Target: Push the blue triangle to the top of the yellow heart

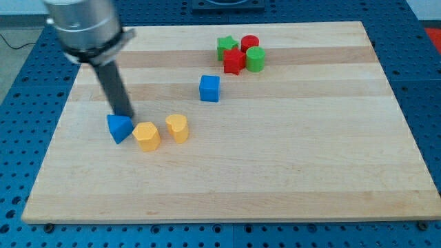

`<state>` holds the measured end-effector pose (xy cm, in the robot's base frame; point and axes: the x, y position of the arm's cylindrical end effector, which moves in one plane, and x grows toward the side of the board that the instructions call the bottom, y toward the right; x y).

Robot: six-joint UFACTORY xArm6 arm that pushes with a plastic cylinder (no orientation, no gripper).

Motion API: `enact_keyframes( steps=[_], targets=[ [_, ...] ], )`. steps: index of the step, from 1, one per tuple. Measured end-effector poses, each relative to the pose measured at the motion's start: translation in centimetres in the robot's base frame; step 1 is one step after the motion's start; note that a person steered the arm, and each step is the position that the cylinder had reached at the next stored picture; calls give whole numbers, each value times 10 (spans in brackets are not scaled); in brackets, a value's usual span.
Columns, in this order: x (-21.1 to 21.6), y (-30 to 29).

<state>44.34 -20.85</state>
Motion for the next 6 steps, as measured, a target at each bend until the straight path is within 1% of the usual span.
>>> enact_keyframes(
  steps=[1,2,3,4,5,6],
  targets=[
    [7,-39],
    [42,-43],
    [51,-24],
    [32,25],
    [-3,59],
    [-16,67]
  ],
)
